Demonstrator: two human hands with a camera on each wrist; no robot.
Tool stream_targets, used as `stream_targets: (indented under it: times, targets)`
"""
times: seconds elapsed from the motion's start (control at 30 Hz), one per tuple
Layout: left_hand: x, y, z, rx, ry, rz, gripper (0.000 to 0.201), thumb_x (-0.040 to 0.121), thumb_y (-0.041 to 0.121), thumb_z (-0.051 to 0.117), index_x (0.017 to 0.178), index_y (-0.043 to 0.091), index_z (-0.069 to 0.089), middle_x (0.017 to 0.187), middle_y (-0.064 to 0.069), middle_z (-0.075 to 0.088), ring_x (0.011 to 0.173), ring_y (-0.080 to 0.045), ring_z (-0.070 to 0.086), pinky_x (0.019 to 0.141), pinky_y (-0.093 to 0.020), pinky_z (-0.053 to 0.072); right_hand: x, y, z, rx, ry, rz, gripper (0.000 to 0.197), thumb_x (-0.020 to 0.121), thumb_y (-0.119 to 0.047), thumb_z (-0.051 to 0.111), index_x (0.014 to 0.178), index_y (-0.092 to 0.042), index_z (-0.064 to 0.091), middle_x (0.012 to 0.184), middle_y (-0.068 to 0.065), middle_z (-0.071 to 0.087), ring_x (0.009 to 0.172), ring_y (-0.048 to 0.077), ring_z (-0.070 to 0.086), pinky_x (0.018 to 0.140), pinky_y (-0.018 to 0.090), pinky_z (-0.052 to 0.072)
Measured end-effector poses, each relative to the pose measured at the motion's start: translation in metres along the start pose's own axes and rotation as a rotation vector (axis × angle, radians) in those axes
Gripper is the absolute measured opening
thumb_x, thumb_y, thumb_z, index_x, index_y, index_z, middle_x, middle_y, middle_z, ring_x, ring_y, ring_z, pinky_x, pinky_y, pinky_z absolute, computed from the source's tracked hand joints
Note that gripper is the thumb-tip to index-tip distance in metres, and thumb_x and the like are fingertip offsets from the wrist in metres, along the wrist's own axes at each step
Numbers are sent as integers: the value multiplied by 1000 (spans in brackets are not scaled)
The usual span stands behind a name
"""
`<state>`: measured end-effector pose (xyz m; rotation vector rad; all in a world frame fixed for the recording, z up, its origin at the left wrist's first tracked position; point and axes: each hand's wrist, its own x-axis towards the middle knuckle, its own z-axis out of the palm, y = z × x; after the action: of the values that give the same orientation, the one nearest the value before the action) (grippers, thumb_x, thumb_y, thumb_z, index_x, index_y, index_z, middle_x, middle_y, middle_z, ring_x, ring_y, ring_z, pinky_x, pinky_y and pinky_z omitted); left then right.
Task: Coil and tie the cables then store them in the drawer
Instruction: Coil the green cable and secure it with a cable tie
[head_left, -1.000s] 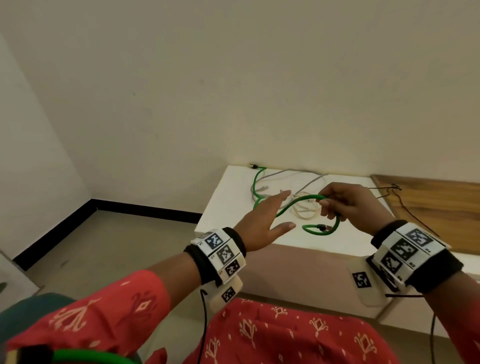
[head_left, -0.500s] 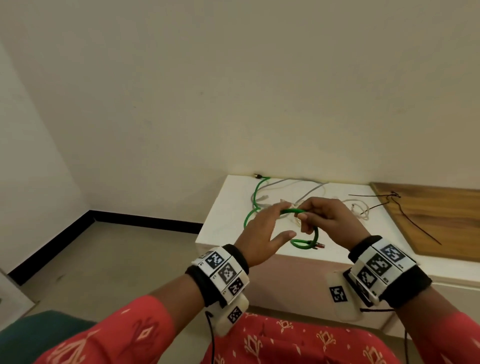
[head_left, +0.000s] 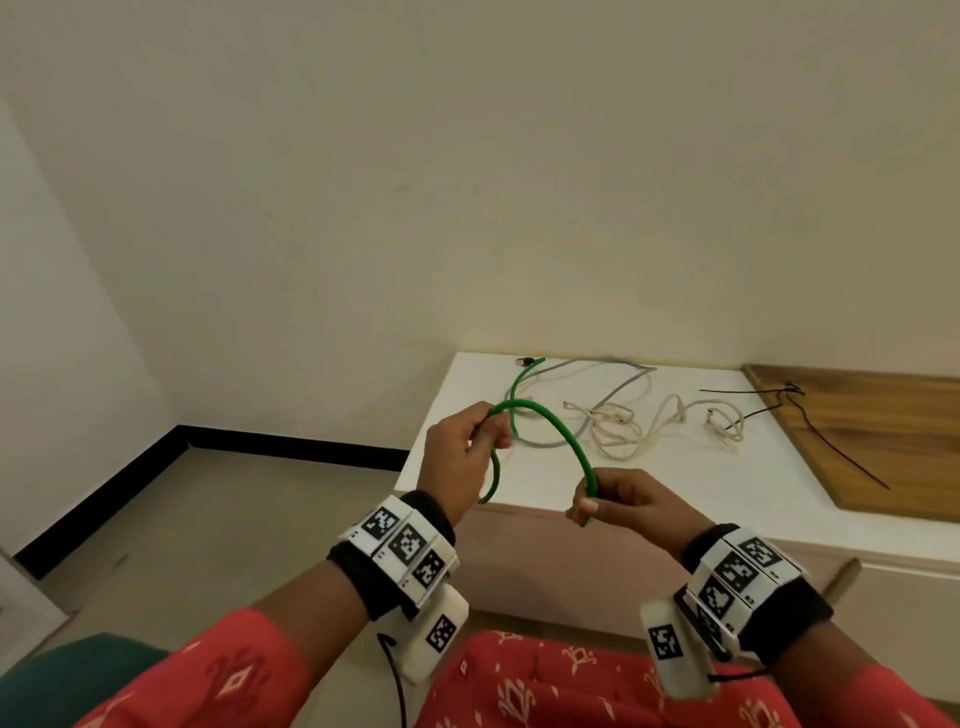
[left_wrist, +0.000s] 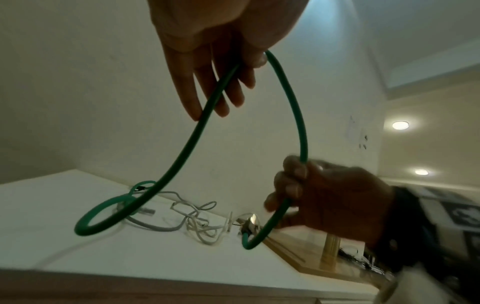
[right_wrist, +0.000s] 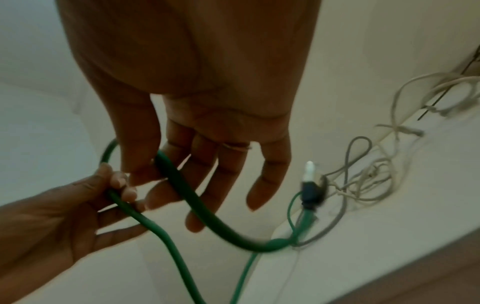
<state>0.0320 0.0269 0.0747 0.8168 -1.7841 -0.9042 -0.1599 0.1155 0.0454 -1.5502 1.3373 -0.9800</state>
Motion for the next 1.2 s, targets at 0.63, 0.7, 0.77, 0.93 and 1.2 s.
stream_targets:
  times: [0.63,0.7,0.77,0.93,1.2]
  targets:
    - [32,-34,-80,346,84,322,39,85,34,47,68,2,61,55,-14,55,54,-21,46,52,-35,43,-3,-1,-4,64,493,-22,30,96,-11,37,71,-4,53,35,-3,37,33,10,35,48,31,40]
    - [34,-42,-90,590,-30,432,39,85,34,45,67,4,62,54,-9,57,57,-17,45,50,-25,38,-2,-1,-3,129,527,17,32,97,-13,37,71,-3,52,36,-5,33,33,8,29,49,30,34]
    - [35,-54,-95,799,-145,467,41,84,39,43,67,8,64,55,-5,59,53,-15,51,48,-24,37,0,-1,-3,164,546,42,33,97,-14,37,70,-3,53,38,-7,31,33,8,26,49,29,32]
    - [29,-67,-83,873,-496,87,34,91,35,48,92,3,61,89,-13,64,84,-28,59,67,-29,35,5,0,-2,252,590,62,33,98,-16,36,71,-5,53,39,-9,30,33,7,26,45,26,36]
    - [15,-47,-55,585,-388,51,28,97,19,39,121,9,48,73,-13,60,68,-29,60,68,-36,47,1,-5,-3,833,519,41,28,97,-20,32,85,-8,54,46,-5,37,38,9,35,45,24,44]
